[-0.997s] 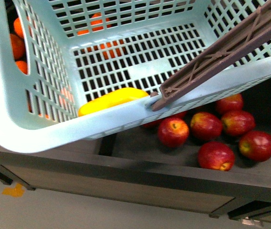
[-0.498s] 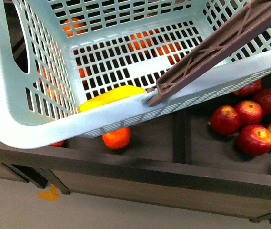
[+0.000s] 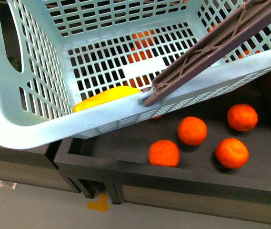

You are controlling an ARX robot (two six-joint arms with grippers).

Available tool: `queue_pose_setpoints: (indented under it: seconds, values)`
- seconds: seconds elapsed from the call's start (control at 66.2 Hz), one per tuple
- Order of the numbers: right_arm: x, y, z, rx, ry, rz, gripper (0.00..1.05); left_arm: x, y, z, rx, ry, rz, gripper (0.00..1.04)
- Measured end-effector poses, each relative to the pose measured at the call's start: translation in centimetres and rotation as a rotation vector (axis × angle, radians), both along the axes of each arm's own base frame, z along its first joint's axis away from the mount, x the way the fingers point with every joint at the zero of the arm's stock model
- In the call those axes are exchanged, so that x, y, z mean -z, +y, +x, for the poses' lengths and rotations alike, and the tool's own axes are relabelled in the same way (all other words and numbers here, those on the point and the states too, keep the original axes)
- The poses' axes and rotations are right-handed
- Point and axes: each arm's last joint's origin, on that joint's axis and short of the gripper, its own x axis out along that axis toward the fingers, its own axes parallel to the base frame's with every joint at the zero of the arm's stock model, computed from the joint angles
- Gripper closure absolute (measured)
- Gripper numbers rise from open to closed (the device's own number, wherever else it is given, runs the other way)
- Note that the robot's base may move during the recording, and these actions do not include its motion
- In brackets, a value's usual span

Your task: Pick mango and avocado into basket

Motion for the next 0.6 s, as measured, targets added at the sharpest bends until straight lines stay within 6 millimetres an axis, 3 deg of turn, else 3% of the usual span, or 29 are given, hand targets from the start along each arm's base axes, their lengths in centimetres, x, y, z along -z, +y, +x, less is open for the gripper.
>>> queue_pose_setpoints:
  seconds: [0.604]
  values:
    - [0.00,0.00,0.00,0.000,0.000,0.000,0.09,0.00,0.01,0.01,-0.003,-0.002,0.003,0.91]
